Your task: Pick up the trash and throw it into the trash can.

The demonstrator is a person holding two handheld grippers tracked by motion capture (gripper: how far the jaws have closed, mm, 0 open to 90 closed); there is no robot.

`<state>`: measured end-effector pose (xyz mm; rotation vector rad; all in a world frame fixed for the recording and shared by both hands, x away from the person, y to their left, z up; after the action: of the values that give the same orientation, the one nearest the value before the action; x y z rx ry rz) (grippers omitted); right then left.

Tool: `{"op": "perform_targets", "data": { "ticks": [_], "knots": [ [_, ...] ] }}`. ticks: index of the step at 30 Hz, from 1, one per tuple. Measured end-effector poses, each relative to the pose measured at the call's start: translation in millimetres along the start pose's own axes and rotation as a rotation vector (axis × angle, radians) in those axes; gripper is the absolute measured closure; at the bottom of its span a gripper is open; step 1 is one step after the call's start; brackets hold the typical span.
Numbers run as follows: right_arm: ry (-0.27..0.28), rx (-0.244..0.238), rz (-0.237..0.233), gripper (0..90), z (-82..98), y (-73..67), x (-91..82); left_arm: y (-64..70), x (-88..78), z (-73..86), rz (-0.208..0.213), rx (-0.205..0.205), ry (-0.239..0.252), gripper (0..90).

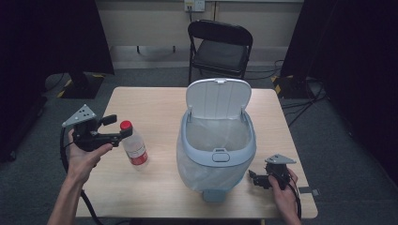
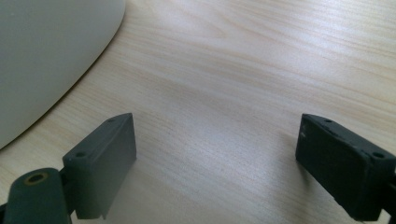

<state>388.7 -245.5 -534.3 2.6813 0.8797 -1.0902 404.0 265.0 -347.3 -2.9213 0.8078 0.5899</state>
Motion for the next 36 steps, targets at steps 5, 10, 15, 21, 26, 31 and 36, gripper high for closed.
{"op": "perform_targets", "data": {
  "ticks": [5, 10, 15, 21, 26, 31, 36],
  "knots": [
    [0.0, 0.0, 0.001, 11.0, 0.0, 0.0, 0.0, -3.2, 12.5, 23.3, -0.005, -0.003, -0.062, 15.7],
    [0.0, 0.0, 0.0, 11.0, 0.0, 0.0, 0.0, -4.0, 26.4, 50.1, -0.015, -0.01, -0.126, 15.9],
    [0.0, 0.0, 0.0, 11.0, 0.0, 0.1, 0.0, -3.3, 41.3, 73.3, -0.017, -0.009, -0.18, 15.8],
    [0.0, 0.0, 0.0, 11.0, 0.0, 0.1, 0.0, -0.9, 53.5, 94.1, -0.026, -0.003, -0.232, 16.0],
    [0.0, 0.0, 0.0, 11.0, 0.0, 0.1, 0.0, 2.6, 61.7, 111.4, -0.046, 0.025, -0.272, 16.5],
    [0.0, 0.0, 0.0, 11.0, 0.0, 0.0, 0.0, 2.3, 68.5, 124.7, -0.05, 0.019, -0.302, 18.2],
    [0.0, 0.0, 0.0, 11.0, 0.0, 0.1, 0.0, 2.1, 68.1, 126.4, -0.076, 0.036, -0.299, 25.4]
  ]
}}
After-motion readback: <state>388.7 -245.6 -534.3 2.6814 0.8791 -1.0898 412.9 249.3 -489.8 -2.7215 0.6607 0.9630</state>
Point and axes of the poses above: each handheld gripper's, and its own axes: x roughly forward along the jaws, z roughly out of its underside, y roughly to its right, the point moved 5 cm from there along x, roughly forward along the jaws, and after that the axes turned 10 degrees about -z, right-handed, at the moved point
